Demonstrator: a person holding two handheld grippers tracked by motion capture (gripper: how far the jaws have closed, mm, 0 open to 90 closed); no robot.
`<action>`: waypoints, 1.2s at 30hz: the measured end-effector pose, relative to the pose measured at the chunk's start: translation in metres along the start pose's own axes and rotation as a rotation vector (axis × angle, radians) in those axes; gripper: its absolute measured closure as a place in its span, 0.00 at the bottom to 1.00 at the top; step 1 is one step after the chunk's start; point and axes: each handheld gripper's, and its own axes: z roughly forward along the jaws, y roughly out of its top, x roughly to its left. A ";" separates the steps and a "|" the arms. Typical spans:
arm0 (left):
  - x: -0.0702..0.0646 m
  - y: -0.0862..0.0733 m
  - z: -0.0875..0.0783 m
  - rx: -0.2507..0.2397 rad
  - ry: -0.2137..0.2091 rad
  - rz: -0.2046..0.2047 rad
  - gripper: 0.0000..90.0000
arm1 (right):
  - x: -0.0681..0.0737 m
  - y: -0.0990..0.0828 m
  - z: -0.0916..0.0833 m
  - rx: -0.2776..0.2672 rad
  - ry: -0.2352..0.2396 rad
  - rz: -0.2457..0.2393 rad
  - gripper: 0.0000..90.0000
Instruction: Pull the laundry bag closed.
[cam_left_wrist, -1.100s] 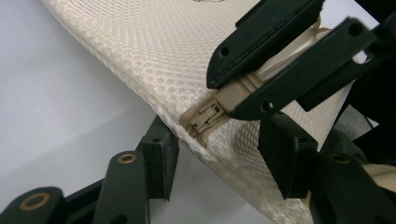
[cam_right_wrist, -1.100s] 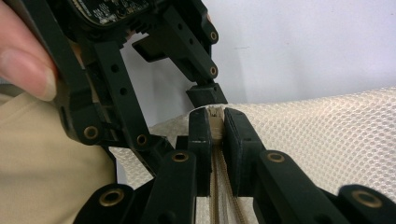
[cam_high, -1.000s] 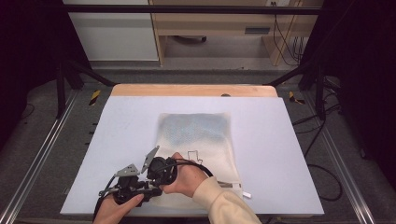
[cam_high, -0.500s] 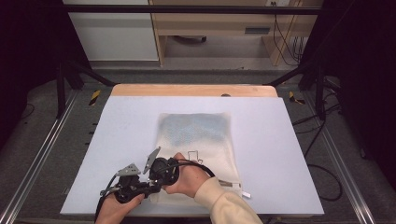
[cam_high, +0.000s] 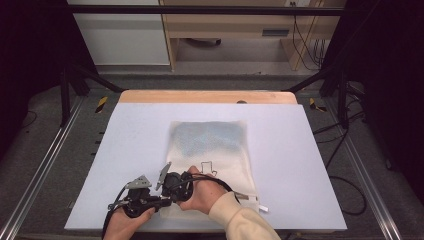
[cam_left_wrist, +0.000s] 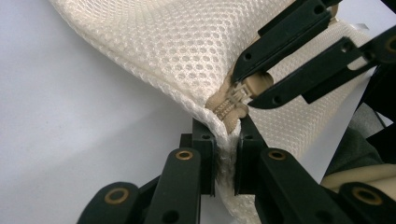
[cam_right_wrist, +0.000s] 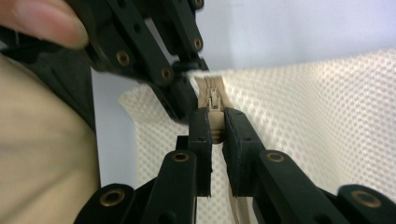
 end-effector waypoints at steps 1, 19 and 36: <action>0.000 0.000 0.000 -0.001 0.000 0.000 0.91 | 0.000 -0.001 0.000 0.013 -0.002 0.000 0.91; -0.002 0.000 -0.003 -0.007 -0.006 0.013 0.91 | -0.011 -0.032 -0.001 0.044 -0.002 0.076 0.91; -0.002 0.000 -0.002 -0.004 -0.002 0.019 0.91 | -0.016 -0.054 -0.008 0.032 -0.003 0.116 0.91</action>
